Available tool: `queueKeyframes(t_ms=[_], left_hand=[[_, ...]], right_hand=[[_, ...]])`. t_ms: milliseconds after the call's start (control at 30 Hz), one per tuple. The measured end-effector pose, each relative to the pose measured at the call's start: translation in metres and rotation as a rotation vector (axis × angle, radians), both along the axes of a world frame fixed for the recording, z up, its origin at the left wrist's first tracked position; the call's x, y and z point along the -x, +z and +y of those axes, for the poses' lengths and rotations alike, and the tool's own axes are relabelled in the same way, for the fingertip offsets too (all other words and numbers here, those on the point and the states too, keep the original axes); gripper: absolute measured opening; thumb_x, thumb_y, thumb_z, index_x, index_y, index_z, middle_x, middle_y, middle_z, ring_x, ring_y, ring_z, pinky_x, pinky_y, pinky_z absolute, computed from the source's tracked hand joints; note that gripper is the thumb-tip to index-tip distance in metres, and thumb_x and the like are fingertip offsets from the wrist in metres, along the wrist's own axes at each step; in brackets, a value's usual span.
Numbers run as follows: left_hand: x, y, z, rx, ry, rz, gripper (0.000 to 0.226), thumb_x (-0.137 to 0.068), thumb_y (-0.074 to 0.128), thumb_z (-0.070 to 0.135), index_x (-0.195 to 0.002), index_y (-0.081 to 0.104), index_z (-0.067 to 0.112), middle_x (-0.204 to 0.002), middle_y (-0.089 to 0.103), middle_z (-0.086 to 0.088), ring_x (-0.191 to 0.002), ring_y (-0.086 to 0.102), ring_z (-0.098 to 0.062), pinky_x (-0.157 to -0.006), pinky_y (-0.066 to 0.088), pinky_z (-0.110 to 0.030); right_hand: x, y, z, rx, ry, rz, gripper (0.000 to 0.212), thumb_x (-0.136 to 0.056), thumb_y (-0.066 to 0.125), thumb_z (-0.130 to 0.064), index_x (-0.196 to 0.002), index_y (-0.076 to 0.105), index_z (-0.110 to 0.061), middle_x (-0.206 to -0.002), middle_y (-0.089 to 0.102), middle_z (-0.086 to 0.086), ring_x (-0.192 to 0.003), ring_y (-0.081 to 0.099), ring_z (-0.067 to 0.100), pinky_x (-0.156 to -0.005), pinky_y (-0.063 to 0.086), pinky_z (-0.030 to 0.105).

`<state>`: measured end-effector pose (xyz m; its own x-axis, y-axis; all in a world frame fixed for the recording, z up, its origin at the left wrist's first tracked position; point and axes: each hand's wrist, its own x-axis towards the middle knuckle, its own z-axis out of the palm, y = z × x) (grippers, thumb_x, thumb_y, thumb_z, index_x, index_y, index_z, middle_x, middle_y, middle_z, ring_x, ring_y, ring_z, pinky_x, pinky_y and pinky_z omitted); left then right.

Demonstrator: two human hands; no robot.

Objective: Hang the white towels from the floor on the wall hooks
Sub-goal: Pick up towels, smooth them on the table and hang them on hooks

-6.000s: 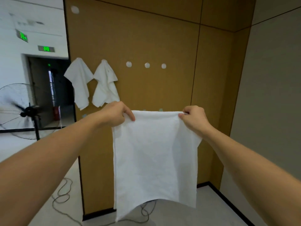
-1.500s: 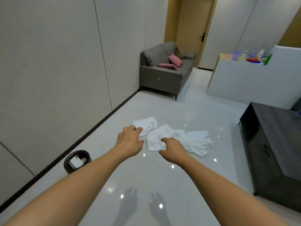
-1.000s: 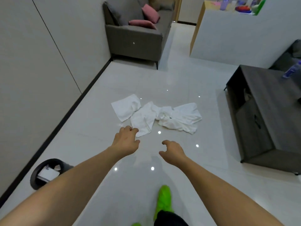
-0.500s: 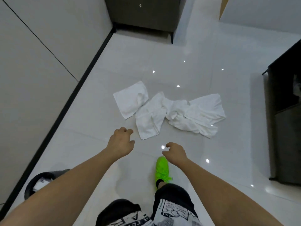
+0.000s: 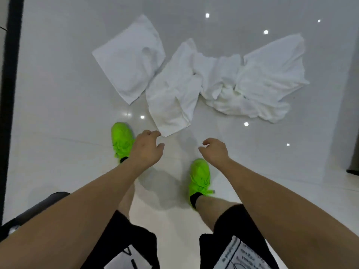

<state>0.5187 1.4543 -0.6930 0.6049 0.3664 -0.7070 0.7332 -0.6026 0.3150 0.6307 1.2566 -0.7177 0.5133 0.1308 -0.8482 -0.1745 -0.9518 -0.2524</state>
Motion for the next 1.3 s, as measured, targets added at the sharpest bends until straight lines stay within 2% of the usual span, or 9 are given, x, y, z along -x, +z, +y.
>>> queueKeyframes(t_ms=[167, 300, 433, 567, 767, 867, 1000, 1200, 1300], left_hand=[[-0.028, -0.158, 0.033, 0.058, -0.048, 0.049, 0.045, -0.094, 0.057, 0.030, -0.136, 0.052, 0.014, -0.134, 0.050, -0.016, -0.124, 0.047, -0.033, -0.102, 0.036, -0.035], [-0.047, -0.260, 0.049, 0.068, -0.093, 0.086, 0.045, -0.093, 0.056, 0.031, -0.135, 0.054, 0.014, -0.132, 0.051, -0.015, -0.121, 0.050, -0.032, -0.098, 0.038, -0.032], [-0.059, -0.318, 0.051, 0.091, -0.165, 0.111, 0.045, -0.096, 0.055, 0.030, -0.137, 0.052, 0.013, -0.137, 0.047, -0.014, -0.122, 0.049, -0.030, -0.098, 0.037, -0.030], [-0.064, -0.321, 0.051, 0.079, -0.224, 0.125, 0.044, -0.095, 0.055, 0.029, -0.136, 0.052, 0.013, -0.138, 0.047, -0.014, -0.123, 0.048, -0.030, -0.098, 0.037, -0.030], [-0.083, -0.200, 0.041, 0.086, -0.300, 0.100, 0.044, -0.095, 0.055, 0.030, -0.136, 0.052, 0.015, -0.134, 0.048, -0.014, -0.117, 0.052, -0.031, -0.096, 0.039, -0.032], [-0.109, -0.108, 0.030, 0.077, -0.350, 0.039, 0.046, -0.094, 0.055, 0.030, -0.138, 0.050, 0.015, -0.136, 0.047, -0.016, -0.117, 0.053, -0.032, -0.097, 0.039, -0.033], [-0.163, 0.040, 0.007, 0.067, -0.474, -0.142, 0.056, -0.094, 0.057, 0.027, -0.146, 0.039, 0.015, -0.136, 0.048, -0.016, -0.121, 0.051, -0.032, -0.098, 0.039, -0.035], [-0.258, 0.258, -0.071, -0.003, -0.744, -0.355, 0.065, -0.093, 0.060, 0.037, -0.149, 0.033, 0.022, -0.147, 0.043, -0.008, -0.132, 0.043, -0.029, -0.102, 0.040, -0.039], [-0.292, 0.358, -0.135, -0.009, -0.902, -0.445, 0.058, -0.091, 0.061, 0.037, -0.144, 0.042, 0.024, -0.142, 0.051, -0.002, -0.129, 0.046, -0.025, -0.100, 0.039, -0.035]], right_hand=[[-0.003, -0.158, 0.032, 0.037, -0.156, 0.037, 0.034, -0.086, 0.063, -0.025, -0.116, 0.070, -0.012, -0.122, 0.067, 0.006, -0.119, 0.058, 0.026, -0.099, 0.044, 0.030], [-0.015, -0.259, 0.049, -0.004, -0.337, -0.042, 0.038, -0.087, 0.064, -0.026, -0.123, 0.066, -0.013, -0.113, 0.070, 0.008, -0.109, 0.063, 0.026, -0.098, 0.049, 0.034], [-0.031, -0.326, 0.063, -0.044, -0.419, -0.183, 0.029, -0.089, 0.065, -0.022, -0.116, 0.067, -0.013, -0.101, 0.071, 0.005, -0.094, 0.063, 0.019, -0.092, 0.049, 0.031], [-0.034, -0.342, 0.069, -0.057, -0.638, -0.235, 0.016, -0.088, 0.063, -0.016, -0.097, 0.076, -0.013, -0.094, 0.074, 0.002, -0.090, 0.067, 0.019, -0.089, 0.054, 0.035], [-0.030, -0.215, 0.068, -0.159, -0.815, -0.222, 0.011, -0.091, 0.053, -0.007, -0.085, 0.061, -0.011, -0.077, 0.057, -0.001, -0.078, 0.055, 0.020, -0.074, 0.047, 0.032], [-0.043, -0.116, 0.065, -0.251, -0.892, -0.187, 0.013, -0.091, 0.049, -0.009, -0.081, 0.058, -0.010, -0.078, 0.056, 0.001, -0.075, 0.052, 0.019, -0.069, 0.046, 0.034], [-0.079, 0.042, 0.049, -0.383, -0.949, -0.206, 0.028, -0.093, 0.043, -0.009, -0.066, 0.044, -0.018, -0.066, 0.044, -0.004, -0.057, 0.040, 0.010, -0.054, 0.033, 0.022], [-0.139, 0.270, -0.026, -0.565, -0.853, -0.335, 0.019, -0.094, 0.049, -0.013, -0.084, 0.061, -0.003, -0.075, 0.051, 0.002, -0.063, 0.044, 0.013, -0.057, 0.038, 0.023], [-0.161, 0.375, -0.086, -0.607, -0.803, -0.487, 0.017, -0.089, 0.052, -0.010, -0.077, 0.064, -0.006, -0.072, 0.053, 0.000, -0.064, 0.046, 0.014, -0.062, 0.041, 0.027]])
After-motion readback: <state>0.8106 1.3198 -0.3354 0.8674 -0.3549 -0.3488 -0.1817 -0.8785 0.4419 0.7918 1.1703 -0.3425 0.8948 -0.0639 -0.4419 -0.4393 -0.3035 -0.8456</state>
